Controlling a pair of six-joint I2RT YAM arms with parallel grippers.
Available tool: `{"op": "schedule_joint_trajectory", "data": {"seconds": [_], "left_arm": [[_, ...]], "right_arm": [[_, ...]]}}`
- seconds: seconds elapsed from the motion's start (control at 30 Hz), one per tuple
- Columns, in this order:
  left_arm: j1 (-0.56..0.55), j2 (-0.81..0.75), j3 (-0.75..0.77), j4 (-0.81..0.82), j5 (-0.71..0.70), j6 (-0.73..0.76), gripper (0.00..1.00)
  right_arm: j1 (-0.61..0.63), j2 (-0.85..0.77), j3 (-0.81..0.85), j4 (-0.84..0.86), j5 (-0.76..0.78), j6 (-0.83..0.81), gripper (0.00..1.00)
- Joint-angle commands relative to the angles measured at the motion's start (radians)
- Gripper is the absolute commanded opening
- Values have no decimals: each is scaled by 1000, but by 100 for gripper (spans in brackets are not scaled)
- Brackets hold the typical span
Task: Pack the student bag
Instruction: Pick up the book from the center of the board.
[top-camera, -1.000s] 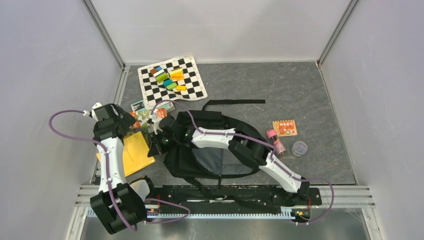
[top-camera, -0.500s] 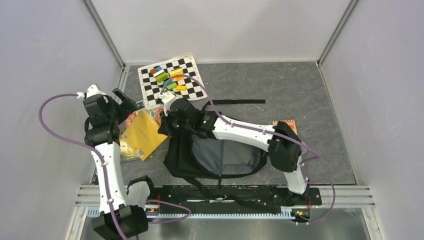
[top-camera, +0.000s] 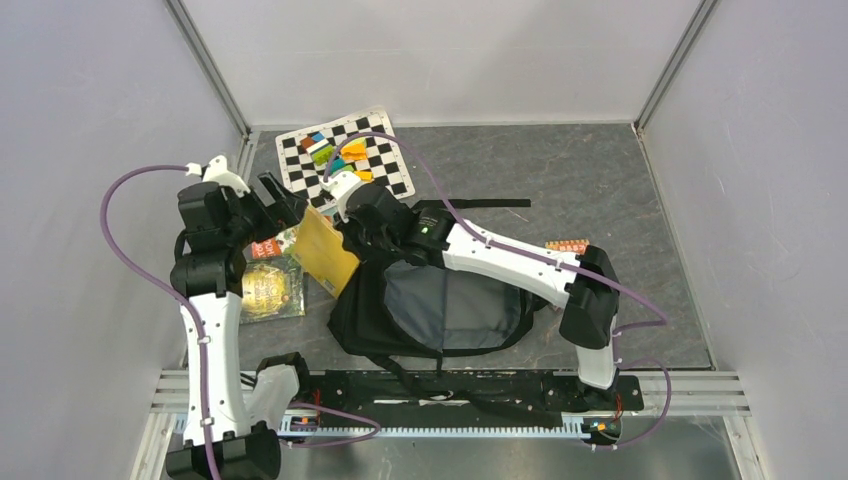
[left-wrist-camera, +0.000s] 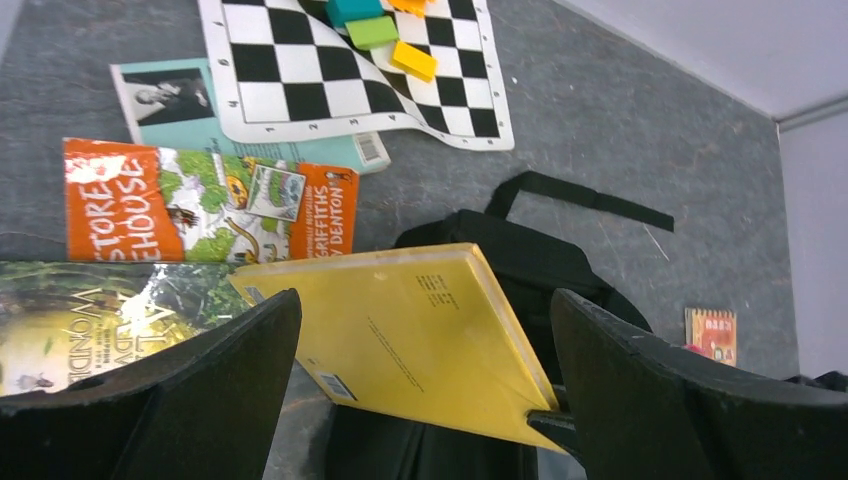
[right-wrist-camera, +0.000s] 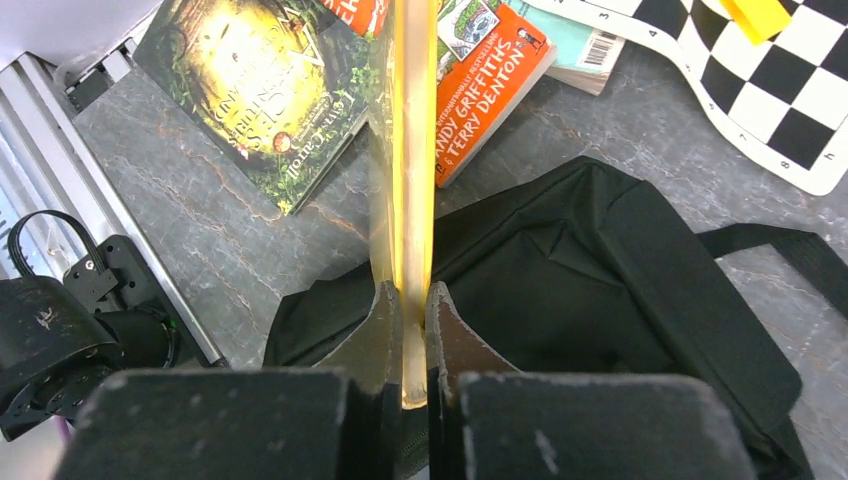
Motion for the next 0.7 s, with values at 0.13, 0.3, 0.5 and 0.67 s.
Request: {"op": "schedule_joint_trajectory", "data": {"seconds": [0.13,0.3,0.5,0.67], "left_arm": [[-29,13,-92,59,67,3,100],[-32,28,-139,71,29,1,100],[-34,20,-190,130,25,-33,100],[-36,-10,-198,164,1,-66,100]], "right_arm": [[29,42,175,-47,74,-47,0],[44,81,219,-71,87,-53,0],[59,106,239,-81,89,-70,0],[68,109,240,-82,104,-85,0]]}}
